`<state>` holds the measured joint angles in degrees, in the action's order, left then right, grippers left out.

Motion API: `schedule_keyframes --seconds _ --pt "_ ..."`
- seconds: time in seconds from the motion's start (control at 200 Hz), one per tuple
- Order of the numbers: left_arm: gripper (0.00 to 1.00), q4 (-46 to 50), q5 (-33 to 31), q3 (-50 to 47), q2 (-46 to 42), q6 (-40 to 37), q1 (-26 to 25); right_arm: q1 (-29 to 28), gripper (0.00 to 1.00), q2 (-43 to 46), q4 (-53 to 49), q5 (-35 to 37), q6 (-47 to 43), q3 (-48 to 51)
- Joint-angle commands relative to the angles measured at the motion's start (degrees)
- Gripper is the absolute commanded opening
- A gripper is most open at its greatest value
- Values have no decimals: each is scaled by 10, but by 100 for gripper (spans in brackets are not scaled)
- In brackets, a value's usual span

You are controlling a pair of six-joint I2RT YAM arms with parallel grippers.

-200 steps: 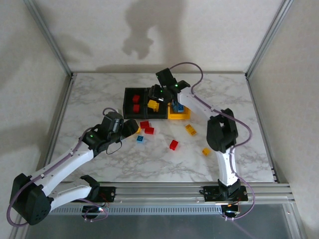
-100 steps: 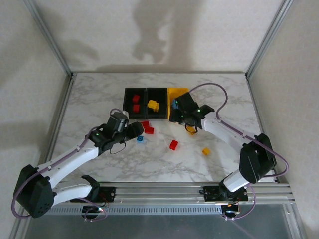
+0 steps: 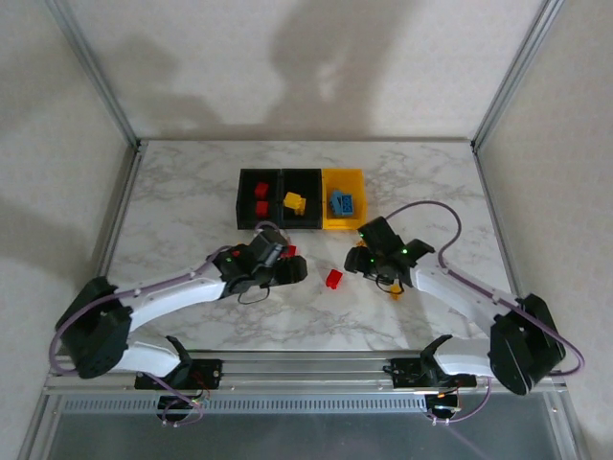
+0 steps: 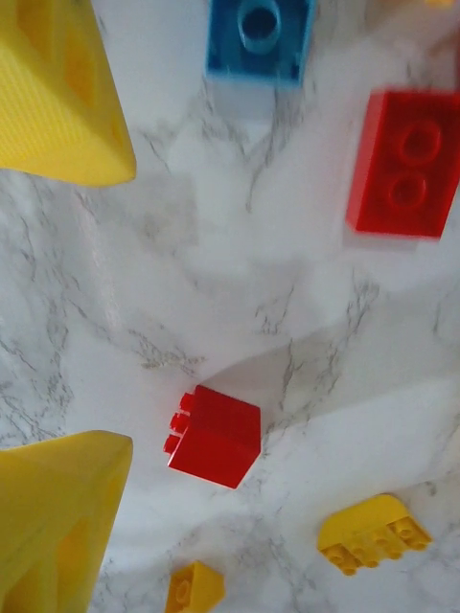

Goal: Sort the legos into containers by color
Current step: Pick up the lego from the middle-left of the table.

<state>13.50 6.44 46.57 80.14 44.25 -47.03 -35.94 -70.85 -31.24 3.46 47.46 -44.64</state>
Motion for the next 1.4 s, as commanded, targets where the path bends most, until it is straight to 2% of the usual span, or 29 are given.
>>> schedule_keyframes --seconds 0.0,0.15,0.26,0.431,0.591,0.666,0.906,1.056,1.187,1.397 --pt "70 -4 -31 63 58 -26 -34 38 65 58 -24 6 22 32" --pt "73 35 -53 162 169 -53 -79 112 67 137 -51 4 6 68" --pt "74 75 -65 229 240 -67 -99 145 68 176 -68 5 -6 82" --pt "74 131 -98 293 313 -74 -111 164 68 201 -73 -4 -14 99" --pt "65 141 -114 316 344 -75 -114 168 68 202 -66 -13 -16 104" --pt "59 138 -115 320 346 -76 -114 170 68 200 -61 -15 -18 106" --pt "21 136 -113 318 340 -83 -114 170 67 189 -50 -21 -19 105" --pt "19 142 -120 298 293 -85 -103 171 66 182 -34 -38 -21 98" --pt "15 144 -125 264 227 -92 -68 165 66 183 17 -90 -38 94" --pt "16 173 -140 254 155 -122 15 92 65 139 68 -89 -50 51"
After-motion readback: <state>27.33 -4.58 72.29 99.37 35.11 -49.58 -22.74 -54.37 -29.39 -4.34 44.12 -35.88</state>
